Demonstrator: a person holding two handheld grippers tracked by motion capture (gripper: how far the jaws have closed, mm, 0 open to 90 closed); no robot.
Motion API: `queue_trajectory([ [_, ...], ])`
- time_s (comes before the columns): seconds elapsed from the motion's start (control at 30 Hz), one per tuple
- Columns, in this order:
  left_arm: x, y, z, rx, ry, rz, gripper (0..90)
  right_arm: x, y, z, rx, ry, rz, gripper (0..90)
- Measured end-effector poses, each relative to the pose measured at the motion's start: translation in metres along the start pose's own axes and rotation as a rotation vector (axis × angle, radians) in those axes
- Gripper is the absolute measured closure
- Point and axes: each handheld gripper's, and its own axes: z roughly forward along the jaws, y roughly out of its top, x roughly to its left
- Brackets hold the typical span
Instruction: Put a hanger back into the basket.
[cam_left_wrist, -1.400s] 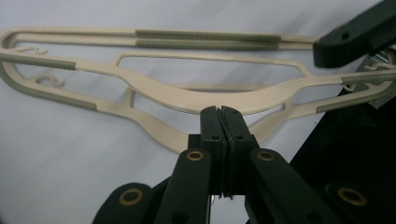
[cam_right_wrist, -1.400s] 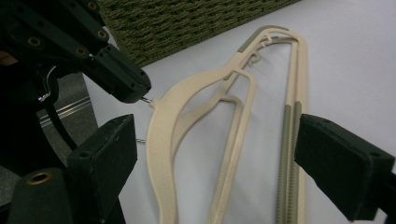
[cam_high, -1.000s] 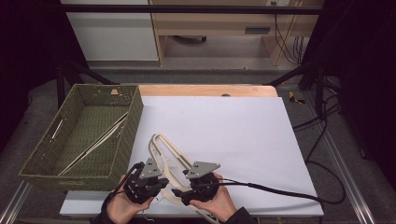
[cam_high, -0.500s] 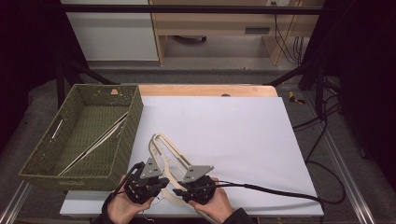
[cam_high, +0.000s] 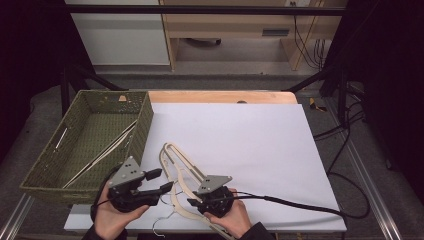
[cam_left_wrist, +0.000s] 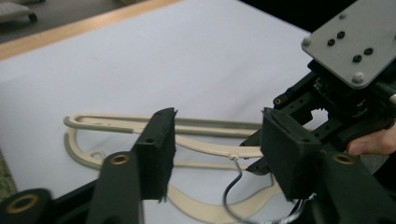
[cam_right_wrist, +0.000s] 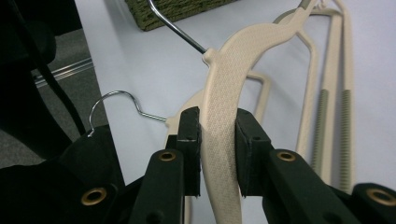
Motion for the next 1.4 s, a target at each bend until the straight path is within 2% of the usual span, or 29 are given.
queue_trajectory([
  [0.03,0.0,0.0,0.0,0.0,0.0,0.0,39.0,0.0,0.001,-0.001,-0.002,-0.007,0.003,75.5],
  [0.07,0.008,0.0,-0.005,-0.039,0.007,-0.026,34.0,0.0,0.002,-0.004,-0.003,-0.022,0.012,75.7],
  [0.1,0.008,0.0,-0.005,-0.039,0.007,-0.026,31.7,0.0,0.002,-0.004,-0.003,-0.022,0.012,75.7],
  [0.13,0.013,-0.001,-0.007,-0.056,0.015,-0.032,28.4,-0.002,0.004,-0.008,-0.006,-0.043,0.004,76.2],
  [0.2,0.016,-0.002,-0.007,-0.066,0.021,-0.025,26.2,-0.002,0.005,-0.01,-0.005,-0.047,-0.006,76.4],
  [0.27,0.02,-0.003,-0.007,-0.08,0.013,-0.023,18.1,-0.006,0.007,-0.018,-0.013,-0.08,-0.006,77.4],
  [0.33,0.023,-0.003,-0.006,-0.09,0.007,-0.018,16.9,-0.007,0.008,-0.02,-0.017,-0.087,0.0,77.7],
  [0.4,0.025,-0.005,-0.004,-0.09,0.019,-0.004,10.1,-0.014,0.009,-0.03,-0.032,-0.117,0.011,79.1],
  [0.47,0.026,-0.006,-0.001,-0.089,0.018,0.0,8.7,-0.017,0.009,-0.035,-0.039,-0.133,0.024,79.9],
  [0.6,0.028,-0.009,0.005,-0.075,0.032,0.025,7.3,-0.023,0.009,-0.042,-0.037,-0.179,0.021,81.5],
  [0.7,0.029,-0.01,0.007,-0.072,0.035,0.029,7.3,-0.026,0.009,-0.045,-0.042,-0.194,0.032,82.2],
  [0.77,0.031,-0.011,0.01,-0.073,0.034,0.025,7.2,-0.032,0.008,-0.049,-0.046,-0.209,0.049,83.1],
  [0.8,0.031,-0.012,0.011,-0.07,0.036,0.027,7.1,-0.036,0.006,-0.053,-0.047,-0.234,0.07,84.0],
  [0.9,0.031,-0.013,0.015,-0.066,0.028,0.028,7.0,-0.043,0.004,-0.057,-0.054,-0.255,0.096,84.8],
  [0.97,0.031,-0.013,0.015,-0.069,0.027,0.024,6.7,-0.044,0.004,-0.058,-0.058,-0.256,0.099,85.3],
  [1.03,0.031,-0.013,0.017,-0.071,0.023,0.029,6.5,-0.049,0.003,-0.063,-0.084,-0.22,0.135,86.5],
  [1.2,0.029,-0.011,0.024,-0.052,0.004,0.05,6.2,-0.051,0.004,-0.067,-0.09,-0.2,0.107,86.6],
  [1.3,0.028,-0.01,0.026,-0.051,-0.012,0.055,6.4,-0.053,0.007,-0.072,-0.105,-0.141,0.097,86.5],
  [1.4,0.025,-0.008,0.032,-0.036,-0.038,0.077,6.5,-0.053,0.009,-0.076,-0.134,-0.075,0.085,86.5],
])
